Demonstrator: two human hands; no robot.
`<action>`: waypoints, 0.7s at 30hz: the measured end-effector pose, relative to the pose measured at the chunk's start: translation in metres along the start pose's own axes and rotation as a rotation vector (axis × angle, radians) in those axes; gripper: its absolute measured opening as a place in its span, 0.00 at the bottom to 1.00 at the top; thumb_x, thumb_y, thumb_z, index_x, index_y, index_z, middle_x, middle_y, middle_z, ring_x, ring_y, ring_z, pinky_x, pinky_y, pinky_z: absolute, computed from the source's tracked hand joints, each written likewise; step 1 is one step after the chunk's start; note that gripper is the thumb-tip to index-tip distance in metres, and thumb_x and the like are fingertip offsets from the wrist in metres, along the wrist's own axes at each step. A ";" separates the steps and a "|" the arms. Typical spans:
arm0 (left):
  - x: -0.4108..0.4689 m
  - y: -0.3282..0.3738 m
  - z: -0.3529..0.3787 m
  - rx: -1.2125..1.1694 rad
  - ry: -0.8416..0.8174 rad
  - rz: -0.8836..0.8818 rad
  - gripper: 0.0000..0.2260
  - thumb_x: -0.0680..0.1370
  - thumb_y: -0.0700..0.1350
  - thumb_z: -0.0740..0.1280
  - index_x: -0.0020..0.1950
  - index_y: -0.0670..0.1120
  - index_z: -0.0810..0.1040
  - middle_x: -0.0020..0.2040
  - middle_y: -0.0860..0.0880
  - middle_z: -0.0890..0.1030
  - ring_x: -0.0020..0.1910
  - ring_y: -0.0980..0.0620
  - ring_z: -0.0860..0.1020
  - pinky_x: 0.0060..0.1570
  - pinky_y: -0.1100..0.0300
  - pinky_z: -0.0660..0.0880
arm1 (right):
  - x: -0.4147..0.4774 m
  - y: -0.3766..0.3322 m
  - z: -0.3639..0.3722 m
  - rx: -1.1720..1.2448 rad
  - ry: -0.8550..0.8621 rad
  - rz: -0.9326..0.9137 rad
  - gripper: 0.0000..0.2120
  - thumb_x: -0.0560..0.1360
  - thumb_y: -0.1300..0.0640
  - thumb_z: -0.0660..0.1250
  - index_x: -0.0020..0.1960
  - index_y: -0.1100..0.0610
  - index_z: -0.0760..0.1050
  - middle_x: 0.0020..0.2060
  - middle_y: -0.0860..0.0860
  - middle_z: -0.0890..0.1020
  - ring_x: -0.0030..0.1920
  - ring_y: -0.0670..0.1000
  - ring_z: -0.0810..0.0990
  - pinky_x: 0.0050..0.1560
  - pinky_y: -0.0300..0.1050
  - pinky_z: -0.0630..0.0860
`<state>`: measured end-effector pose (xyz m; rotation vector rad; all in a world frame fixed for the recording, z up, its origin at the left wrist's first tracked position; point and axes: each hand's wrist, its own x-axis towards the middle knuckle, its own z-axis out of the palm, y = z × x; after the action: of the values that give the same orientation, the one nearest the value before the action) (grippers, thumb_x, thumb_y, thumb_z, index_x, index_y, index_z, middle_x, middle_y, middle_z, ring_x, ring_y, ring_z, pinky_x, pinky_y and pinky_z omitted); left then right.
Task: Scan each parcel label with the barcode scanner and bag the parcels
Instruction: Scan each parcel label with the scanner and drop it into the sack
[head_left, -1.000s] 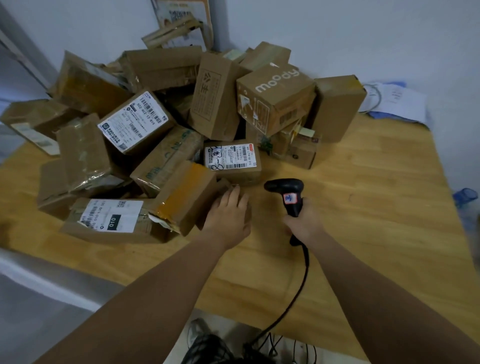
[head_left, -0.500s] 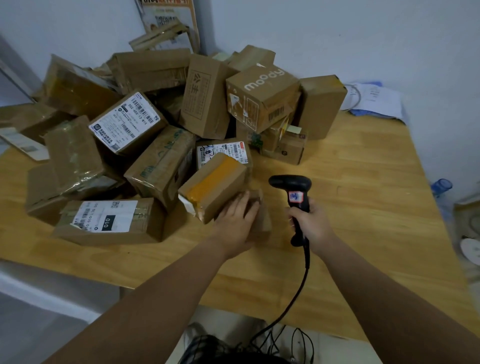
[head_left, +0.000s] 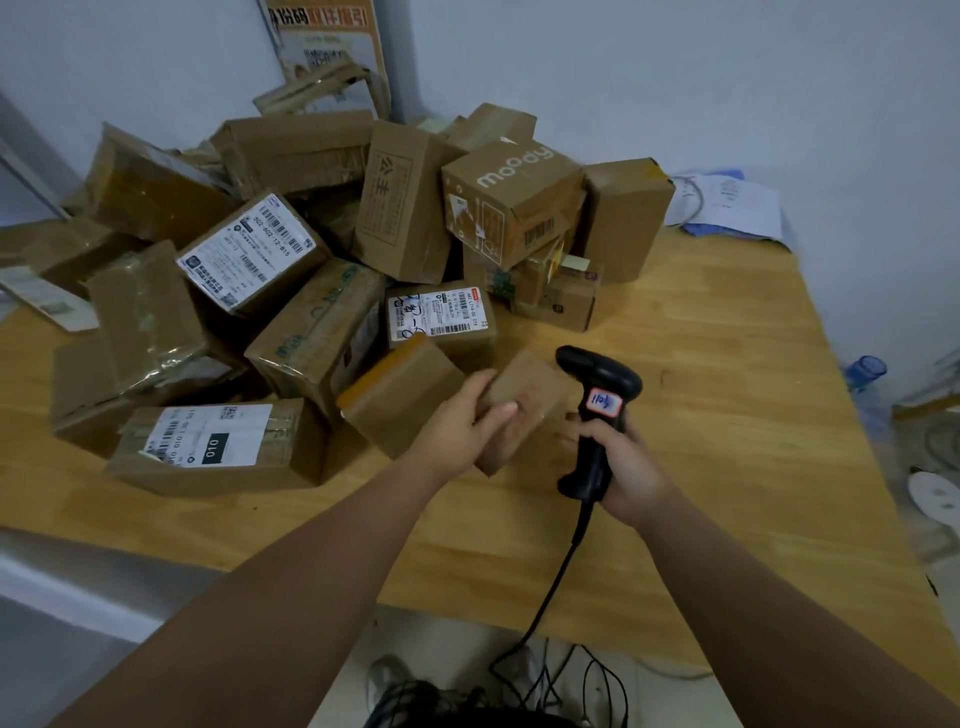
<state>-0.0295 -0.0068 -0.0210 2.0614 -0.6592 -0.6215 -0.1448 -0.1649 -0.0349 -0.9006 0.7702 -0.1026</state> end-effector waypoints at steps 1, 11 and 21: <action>-0.002 0.004 0.001 -0.205 0.032 -0.069 0.22 0.81 0.53 0.62 0.74 0.50 0.65 0.64 0.50 0.76 0.62 0.51 0.75 0.61 0.54 0.73 | -0.002 -0.002 0.002 0.047 -0.027 -0.012 0.18 0.76 0.66 0.65 0.60 0.48 0.73 0.53 0.53 0.82 0.55 0.56 0.81 0.50 0.56 0.76; -0.003 0.012 0.007 -0.604 0.235 -0.355 0.32 0.76 0.71 0.50 0.76 0.57 0.61 0.68 0.50 0.74 0.66 0.47 0.73 0.68 0.42 0.67 | -0.011 -0.018 0.034 0.009 -0.018 -0.161 0.19 0.75 0.67 0.66 0.61 0.49 0.73 0.52 0.54 0.84 0.49 0.54 0.84 0.47 0.51 0.79; -0.006 0.029 -0.041 -0.481 0.162 -0.292 0.35 0.71 0.44 0.76 0.68 0.52 0.57 0.57 0.51 0.76 0.52 0.52 0.79 0.47 0.58 0.80 | -0.015 -0.034 0.047 -0.271 -0.014 -0.365 0.23 0.73 0.68 0.69 0.64 0.51 0.69 0.51 0.51 0.81 0.49 0.50 0.81 0.44 0.42 0.77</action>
<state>-0.0140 0.0063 0.0251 1.7368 -0.0946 -0.6908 -0.1177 -0.1488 0.0162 -1.2936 0.6078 -0.3185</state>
